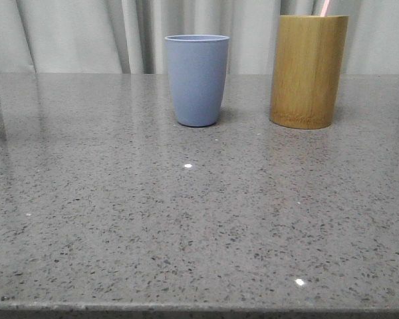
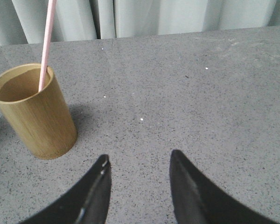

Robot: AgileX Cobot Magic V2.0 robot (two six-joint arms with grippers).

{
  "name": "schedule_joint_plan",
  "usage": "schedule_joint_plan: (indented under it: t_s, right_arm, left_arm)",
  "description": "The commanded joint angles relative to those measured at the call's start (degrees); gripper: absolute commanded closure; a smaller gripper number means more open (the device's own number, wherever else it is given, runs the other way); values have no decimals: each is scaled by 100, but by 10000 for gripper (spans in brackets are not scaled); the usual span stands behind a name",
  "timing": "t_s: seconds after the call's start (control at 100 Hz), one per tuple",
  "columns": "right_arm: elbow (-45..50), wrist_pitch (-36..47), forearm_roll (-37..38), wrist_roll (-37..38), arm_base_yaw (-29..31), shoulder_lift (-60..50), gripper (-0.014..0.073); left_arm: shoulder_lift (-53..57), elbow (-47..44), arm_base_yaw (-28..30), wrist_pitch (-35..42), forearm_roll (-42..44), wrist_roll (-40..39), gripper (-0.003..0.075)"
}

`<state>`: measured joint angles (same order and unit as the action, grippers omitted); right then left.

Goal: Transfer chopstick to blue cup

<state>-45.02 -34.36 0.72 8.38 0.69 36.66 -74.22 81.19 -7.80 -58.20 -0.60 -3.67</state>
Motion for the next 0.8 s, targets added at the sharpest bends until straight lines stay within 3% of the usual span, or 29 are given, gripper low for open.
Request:
schedule_joint_plan:
  t_s: [0.0,0.44,0.79]
  right_arm:
    - [-199,375,17,-93,45,32,269]
    - [-301,338,7,-93,-312,470,269]
    - [-1438,347,-208,-93,-613,1783,244]
  left_arm:
    - [638,-508,42,586,-16,-78,533]
    - [2756,-2778,42,1711,-16,-164,533]
    - [3434,-3367,42,1795,9,-164,533]
